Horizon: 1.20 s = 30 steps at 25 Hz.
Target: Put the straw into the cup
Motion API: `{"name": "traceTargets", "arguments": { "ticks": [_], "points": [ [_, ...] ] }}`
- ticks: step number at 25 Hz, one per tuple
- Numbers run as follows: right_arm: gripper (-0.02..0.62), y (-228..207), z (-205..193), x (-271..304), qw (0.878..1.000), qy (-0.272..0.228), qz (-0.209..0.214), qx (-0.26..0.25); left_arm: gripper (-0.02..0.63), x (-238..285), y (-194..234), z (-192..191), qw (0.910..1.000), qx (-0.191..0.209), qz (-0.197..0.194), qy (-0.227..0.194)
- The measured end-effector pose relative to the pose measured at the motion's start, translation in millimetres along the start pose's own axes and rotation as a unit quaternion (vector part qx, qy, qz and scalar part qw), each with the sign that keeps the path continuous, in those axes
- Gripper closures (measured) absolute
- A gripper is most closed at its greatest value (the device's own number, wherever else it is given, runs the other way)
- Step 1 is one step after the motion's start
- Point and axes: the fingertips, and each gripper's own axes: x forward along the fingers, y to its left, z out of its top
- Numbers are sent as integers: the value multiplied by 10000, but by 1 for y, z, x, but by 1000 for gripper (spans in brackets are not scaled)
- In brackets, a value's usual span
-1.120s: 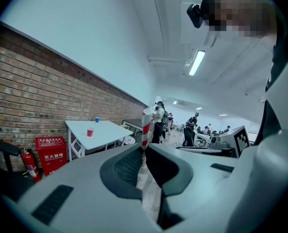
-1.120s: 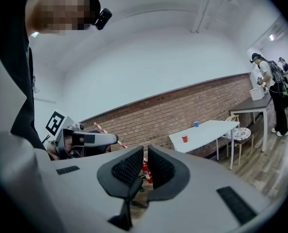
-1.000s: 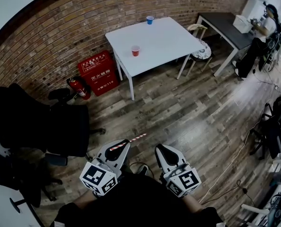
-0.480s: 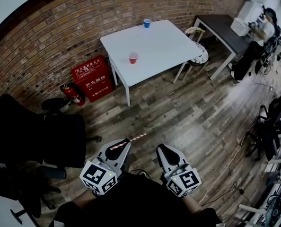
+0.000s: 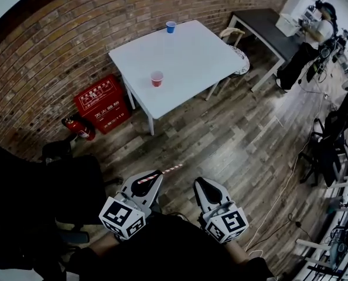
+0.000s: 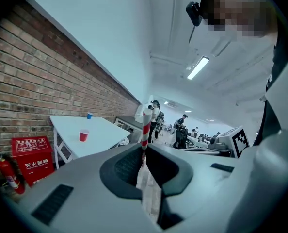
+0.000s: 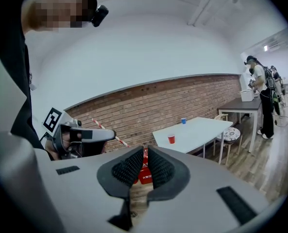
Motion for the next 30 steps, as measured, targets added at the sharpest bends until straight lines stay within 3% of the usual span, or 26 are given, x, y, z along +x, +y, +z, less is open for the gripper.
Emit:
{"name": "traceTargets", "arguments": {
  "ticks": [8,17,21,30],
  "points": [
    [546,-6,16,62,9989,195,-428,-1,568,29,62,22,9989,-149,-428,138],
    [546,-28,21,87,9956,344,-865,124,568,59,93,23,9964,-340,-725,265],
    [546,-41,23,107,9971,325,-662,201,568,72,105,27,9977,-292,-557,262],
    [546,-88,61,152,9992,242,305,73,568,111,121,67,9994,-139,317,-23]
  ]
}}
